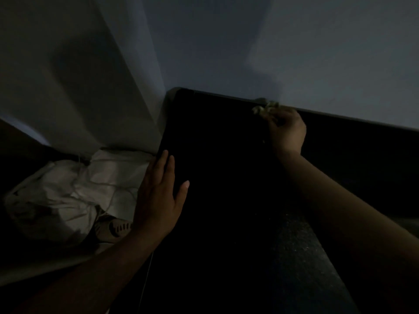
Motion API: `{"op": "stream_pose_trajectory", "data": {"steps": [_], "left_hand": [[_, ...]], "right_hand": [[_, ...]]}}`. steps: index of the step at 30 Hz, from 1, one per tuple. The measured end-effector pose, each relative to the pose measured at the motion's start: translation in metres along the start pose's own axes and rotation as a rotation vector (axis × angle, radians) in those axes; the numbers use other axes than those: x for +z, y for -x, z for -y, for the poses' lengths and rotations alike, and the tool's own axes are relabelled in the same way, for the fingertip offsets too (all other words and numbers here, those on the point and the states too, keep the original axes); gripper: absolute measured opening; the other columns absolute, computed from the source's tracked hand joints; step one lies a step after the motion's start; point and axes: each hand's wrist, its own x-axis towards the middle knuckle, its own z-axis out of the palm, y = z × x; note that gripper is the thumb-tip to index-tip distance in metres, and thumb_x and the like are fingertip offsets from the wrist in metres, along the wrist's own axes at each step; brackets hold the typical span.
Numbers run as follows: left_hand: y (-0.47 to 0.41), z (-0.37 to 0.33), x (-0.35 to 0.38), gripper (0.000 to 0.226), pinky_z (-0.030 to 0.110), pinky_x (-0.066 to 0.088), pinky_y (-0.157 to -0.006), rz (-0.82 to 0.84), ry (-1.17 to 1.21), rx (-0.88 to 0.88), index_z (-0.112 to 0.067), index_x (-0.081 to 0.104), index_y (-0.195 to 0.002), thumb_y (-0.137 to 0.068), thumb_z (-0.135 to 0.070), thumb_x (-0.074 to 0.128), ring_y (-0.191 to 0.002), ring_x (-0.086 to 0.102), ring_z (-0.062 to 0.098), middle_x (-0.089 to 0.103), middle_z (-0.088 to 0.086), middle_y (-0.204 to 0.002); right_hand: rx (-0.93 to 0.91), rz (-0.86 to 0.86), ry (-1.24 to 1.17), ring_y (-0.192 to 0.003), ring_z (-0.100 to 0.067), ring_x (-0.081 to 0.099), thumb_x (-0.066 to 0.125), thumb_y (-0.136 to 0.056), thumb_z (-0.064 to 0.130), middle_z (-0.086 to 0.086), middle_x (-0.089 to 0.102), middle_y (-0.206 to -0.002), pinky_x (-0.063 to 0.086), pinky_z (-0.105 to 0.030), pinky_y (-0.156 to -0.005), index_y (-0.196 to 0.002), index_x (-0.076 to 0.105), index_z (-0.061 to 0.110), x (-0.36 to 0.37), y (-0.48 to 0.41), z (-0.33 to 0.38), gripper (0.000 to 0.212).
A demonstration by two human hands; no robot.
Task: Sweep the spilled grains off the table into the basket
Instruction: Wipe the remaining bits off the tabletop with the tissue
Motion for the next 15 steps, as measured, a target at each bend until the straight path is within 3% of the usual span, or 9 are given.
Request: {"op": "stream_pose_trajectory", "data": {"steps": [4, 9, 13, 15], "left_hand": [[0.001, -0.001, -0.002, 0.066, 0.036, 0.025, -0.112, 0.004, -0.008, -0.004, -0.012, 0.026, -0.148, -0.095, -0.051, 0.030, -0.143, 0.018, 0.023, 0.015, 0.001, -0.158], [0.002, -0.005, -0.004, 0.070, 0.040, 0.025, -0.113, 0.018, 0.014, -0.013, -0.011, 0.026, -0.148, -0.093, -0.054, 0.024, -0.144, 0.017, 0.025, 0.014, 0.002, -0.159], [0.001, -0.003, -0.003, 0.071, 0.039, 0.026, -0.112, 0.021, -0.004, 0.001, -0.011, 0.024, -0.149, -0.094, -0.056, 0.022, -0.144, 0.016, 0.024, 0.012, 0.001, -0.159], [0.000, -0.003, -0.002, 0.070, 0.039, 0.026, -0.111, 0.016, -0.021, 0.008, -0.011, 0.023, -0.149, -0.094, -0.055, 0.023, -0.144, 0.016, 0.023, 0.012, 0.000, -0.159]], "right_hand": [[-0.096, 0.108, -0.063, -0.090, -0.019, 0.065, 0.074, -0.082, 0.024, -0.005, 0.068, -0.097, 0.053, -0.035, -0.083, -0.096, 0.076, 0.014, -0.005, 0.045, 0.004, 0.017], [0.039, 0.266, -0.232, -0.094, -0.012, 0.064, 0.069, -0.087, 0.013, -0.002, 0.067, -0.103, 0.054, -0.036, -0.088, -0.101, 0.073, 0.013, -0.031, 0.078, 0.017, 0.015], [0.211, 0.010, -0.362, -0.083, -0.013, 0.071, 0.062, -0.091, 0.013, 0.000, 0.071, -0.101, 0.060, -0.040, -0.063, -0.104, 0.071, 0.015, -0.029, 0.043, 0.012, 0.016], [0.159, -0.066, -0.153, -0.087, -0.017, 0.069, 0.064, -0.088, 0.015, -0.004, 0.069, -0.102, 0.059, -0.037, -0.074, -0.102, 0.073, 0.013, -0.020, 0.023, 0.004, 0.017]]}}
